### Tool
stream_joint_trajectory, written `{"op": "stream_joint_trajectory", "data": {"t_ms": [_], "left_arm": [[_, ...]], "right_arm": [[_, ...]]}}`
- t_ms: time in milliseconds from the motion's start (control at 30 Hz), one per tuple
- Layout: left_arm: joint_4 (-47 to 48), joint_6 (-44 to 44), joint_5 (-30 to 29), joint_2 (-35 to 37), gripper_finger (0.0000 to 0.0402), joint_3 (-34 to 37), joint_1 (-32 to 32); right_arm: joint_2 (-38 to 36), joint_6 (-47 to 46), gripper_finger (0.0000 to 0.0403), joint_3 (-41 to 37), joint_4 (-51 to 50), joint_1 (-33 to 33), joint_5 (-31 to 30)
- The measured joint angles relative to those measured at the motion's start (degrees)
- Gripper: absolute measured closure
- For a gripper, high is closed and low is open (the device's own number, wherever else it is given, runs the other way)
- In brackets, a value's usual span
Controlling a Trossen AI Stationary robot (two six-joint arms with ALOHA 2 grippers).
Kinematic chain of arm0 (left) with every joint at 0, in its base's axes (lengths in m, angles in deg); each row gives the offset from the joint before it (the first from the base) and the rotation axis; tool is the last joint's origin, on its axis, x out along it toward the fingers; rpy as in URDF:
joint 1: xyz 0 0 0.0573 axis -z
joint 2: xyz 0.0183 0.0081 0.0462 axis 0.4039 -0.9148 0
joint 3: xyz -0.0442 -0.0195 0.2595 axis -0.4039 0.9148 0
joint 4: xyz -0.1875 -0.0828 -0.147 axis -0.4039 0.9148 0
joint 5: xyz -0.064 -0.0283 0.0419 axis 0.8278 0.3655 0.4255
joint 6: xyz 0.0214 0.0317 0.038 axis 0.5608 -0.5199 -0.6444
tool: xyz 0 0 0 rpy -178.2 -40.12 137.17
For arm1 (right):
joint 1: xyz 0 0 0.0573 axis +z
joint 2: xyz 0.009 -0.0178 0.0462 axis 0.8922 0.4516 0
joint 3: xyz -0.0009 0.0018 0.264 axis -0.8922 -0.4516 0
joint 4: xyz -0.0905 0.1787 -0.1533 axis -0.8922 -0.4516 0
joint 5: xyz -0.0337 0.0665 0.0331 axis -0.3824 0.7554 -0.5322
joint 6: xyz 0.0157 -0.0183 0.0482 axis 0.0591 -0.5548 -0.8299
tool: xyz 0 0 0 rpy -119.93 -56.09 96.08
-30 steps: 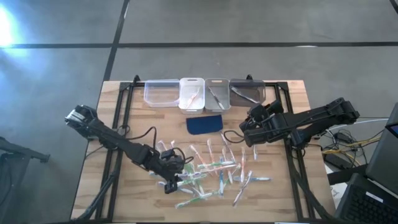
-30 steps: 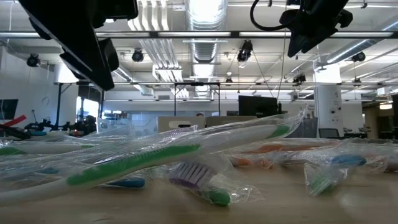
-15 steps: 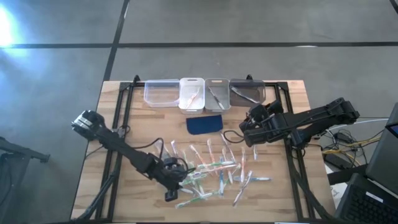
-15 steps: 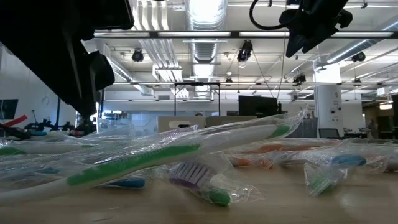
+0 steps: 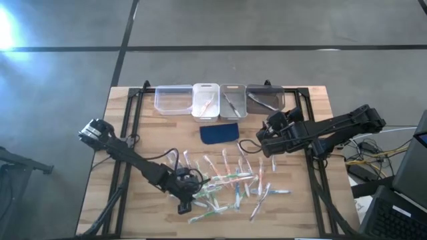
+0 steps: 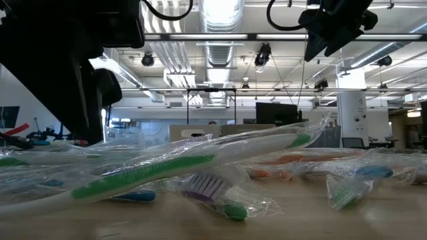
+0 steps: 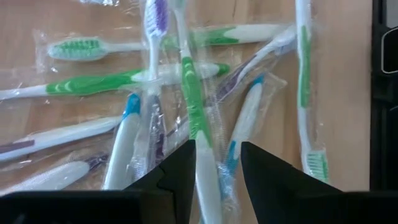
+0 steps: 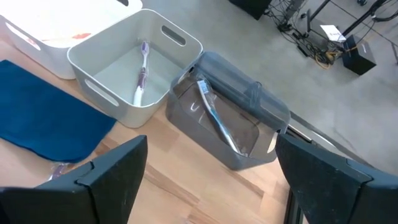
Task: Pick & Place Toothbrushes
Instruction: Put the green toothbrush into the transparent bin
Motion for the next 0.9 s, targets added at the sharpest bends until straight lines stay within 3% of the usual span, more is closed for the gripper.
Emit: {"op": "stream_joint_trajectory", "data": {"t_ms": [267,700,900], "left_arm": [[0.7,0.3,0.0,0.0,0.0269,0.1,0.0],[0.7,0.9,0.1,-0.5,0.0269,1.8,0.0],[-0.9,0.8,3.3,-3.5,0.0269,1.7,0.0]], "right_arm": [[0.0,0.0,0.0045,0.0,0.2,0.0,0.0],[0.1,0.0,0.0079,0.0,0.4,0.0,0.0],[0.1,0.0,0.0095,0.0,1.0,0.0,0.0]]}}
